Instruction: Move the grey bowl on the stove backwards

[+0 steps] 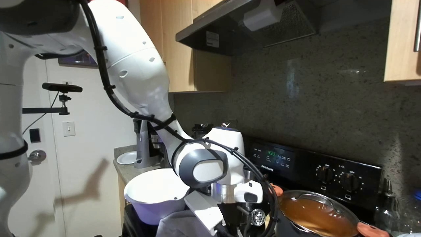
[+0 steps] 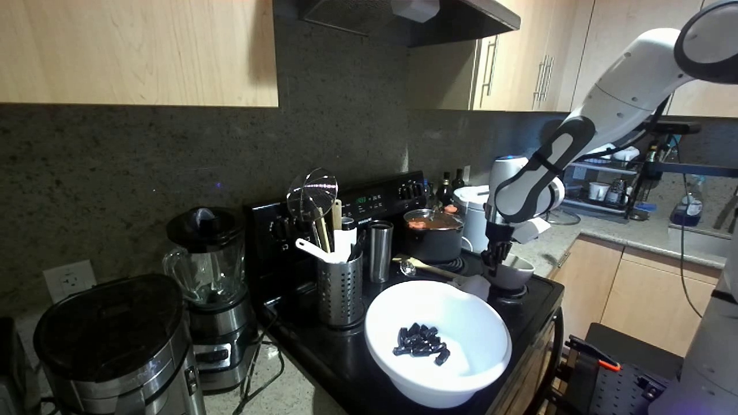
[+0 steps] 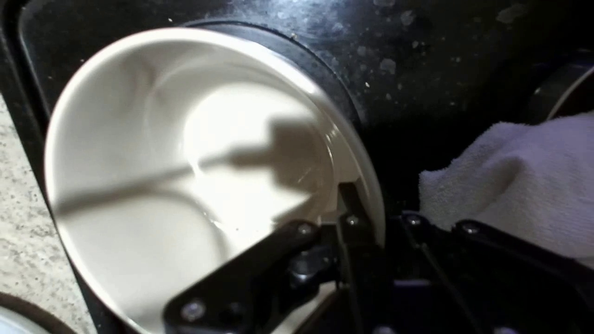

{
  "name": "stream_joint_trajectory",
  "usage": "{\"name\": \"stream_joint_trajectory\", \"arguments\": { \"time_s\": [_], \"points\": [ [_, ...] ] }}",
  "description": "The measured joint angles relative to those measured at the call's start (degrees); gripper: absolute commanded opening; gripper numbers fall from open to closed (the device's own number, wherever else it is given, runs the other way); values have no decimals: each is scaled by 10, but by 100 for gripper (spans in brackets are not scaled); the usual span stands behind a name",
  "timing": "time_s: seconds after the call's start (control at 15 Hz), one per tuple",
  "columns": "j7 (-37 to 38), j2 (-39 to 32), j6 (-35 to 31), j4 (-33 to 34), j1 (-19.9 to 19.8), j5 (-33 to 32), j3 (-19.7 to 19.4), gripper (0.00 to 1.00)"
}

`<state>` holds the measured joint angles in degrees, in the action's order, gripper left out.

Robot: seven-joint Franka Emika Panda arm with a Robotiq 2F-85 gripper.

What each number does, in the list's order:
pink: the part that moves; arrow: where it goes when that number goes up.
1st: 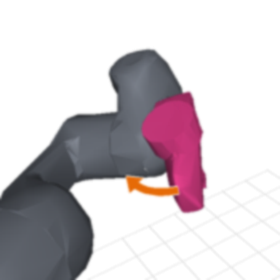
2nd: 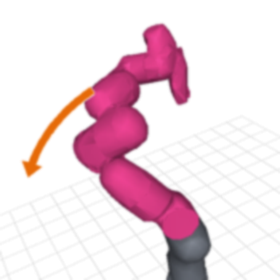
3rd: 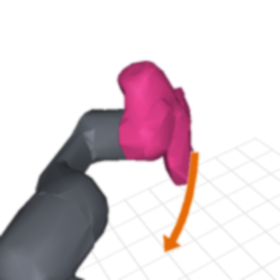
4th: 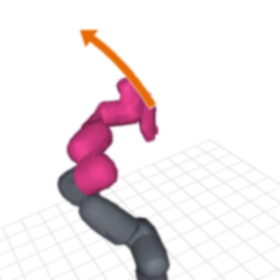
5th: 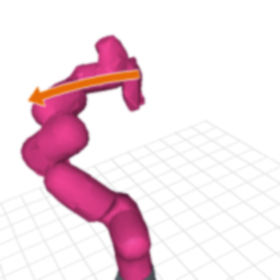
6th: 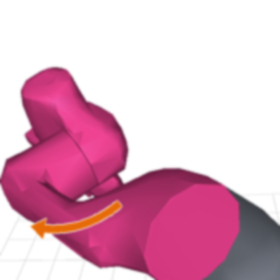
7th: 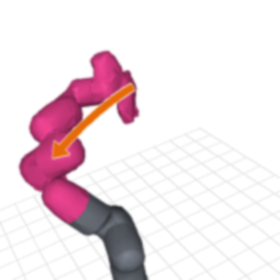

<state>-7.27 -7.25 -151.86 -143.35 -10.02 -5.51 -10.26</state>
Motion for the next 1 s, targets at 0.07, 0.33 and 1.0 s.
{"name": "stream_joint_trajectory", "arguments": {
  "time_s": [0.07,0.33,1.0],
  "points": [
    [21,10,15,2,8,-11,0,3],
    [100,62,86,13,39,-48,16,3],
    [161,171,203,34,93,-49,115,3]
  ]
}}
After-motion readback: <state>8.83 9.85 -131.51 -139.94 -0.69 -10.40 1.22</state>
